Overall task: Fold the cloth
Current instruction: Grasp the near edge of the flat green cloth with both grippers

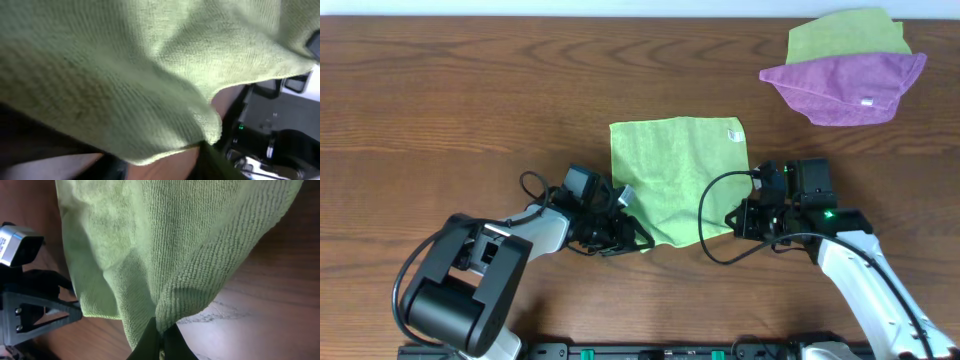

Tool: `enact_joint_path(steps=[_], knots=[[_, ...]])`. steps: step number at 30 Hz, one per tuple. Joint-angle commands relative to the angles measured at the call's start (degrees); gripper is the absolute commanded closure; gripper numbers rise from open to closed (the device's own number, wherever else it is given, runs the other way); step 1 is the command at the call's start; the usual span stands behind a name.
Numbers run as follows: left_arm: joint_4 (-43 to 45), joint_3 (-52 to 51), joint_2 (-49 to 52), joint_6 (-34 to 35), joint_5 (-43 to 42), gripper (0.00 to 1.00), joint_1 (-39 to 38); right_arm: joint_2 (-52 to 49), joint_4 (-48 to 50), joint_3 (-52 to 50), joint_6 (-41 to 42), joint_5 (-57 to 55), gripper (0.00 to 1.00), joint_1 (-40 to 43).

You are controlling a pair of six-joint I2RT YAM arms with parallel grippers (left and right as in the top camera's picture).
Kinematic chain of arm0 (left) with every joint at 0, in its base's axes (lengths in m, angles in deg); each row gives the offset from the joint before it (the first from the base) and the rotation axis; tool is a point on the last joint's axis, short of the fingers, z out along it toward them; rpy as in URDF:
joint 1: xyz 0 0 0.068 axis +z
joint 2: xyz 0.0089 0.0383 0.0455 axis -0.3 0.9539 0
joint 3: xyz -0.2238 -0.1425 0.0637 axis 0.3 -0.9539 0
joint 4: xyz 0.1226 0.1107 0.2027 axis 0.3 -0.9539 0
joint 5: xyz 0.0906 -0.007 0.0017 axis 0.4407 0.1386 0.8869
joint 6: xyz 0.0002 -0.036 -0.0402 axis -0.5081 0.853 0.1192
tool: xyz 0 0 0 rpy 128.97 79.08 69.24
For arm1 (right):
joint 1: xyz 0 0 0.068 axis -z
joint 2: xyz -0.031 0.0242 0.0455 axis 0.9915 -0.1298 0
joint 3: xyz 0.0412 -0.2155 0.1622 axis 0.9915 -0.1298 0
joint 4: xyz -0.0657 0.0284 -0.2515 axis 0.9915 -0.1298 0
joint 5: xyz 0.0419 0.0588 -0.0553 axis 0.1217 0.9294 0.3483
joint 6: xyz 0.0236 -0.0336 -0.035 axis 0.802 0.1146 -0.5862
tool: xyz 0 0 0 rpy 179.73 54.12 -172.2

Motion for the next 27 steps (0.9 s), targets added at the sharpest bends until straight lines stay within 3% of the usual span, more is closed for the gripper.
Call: enact_joint_path(steps=[1,3,9,11,15,22,26,27], knots=[[-0.63,-1.33,1.88,0.98,8.44,0.66,-0.28,0.79,-0.07,-0.17,0.98,1.22,0.99,-0.55],[-0.66,-1.33,1.88,0.96,9.22,0.66,-0.28,0.79,-0.07,-0.17,0.96,1.6,0.99,-0.55],[-0.42,-1.33,1.92,1.05,11.54,0.3,-0.31,0.79,-0.09,-0.17,0.96,2.56,0.99,-0.55],[0.22,-1.33,1.92,1.73,12.22,0.26,-0.31,0.79,-0.09,-0.17,0.96,2.73,0.99,-0.55],[1.92,-1.33,1.92,4.26,14.56,0.33,-0.31,0.79,-0.13,-0.17,0.96,3.23,0.99,-0.55],[4.48,-1.33,2.8,5.07,16.9,0.6,-0.31,0.79,-0.26,-0.17,0.96,4.24,0.99,-0.55],[5.46,-1.31,3.02,5.07,16.87,0.91,-0.28,0.79,-0.28,-0.17,0.96,4.68,0.99,-0.55],[5.6,-1.31,3.02,5.07,16.63,0.94,-0.28,0.79,-0.31,-0.17,0.96,4.66,0.99,-0.55]])
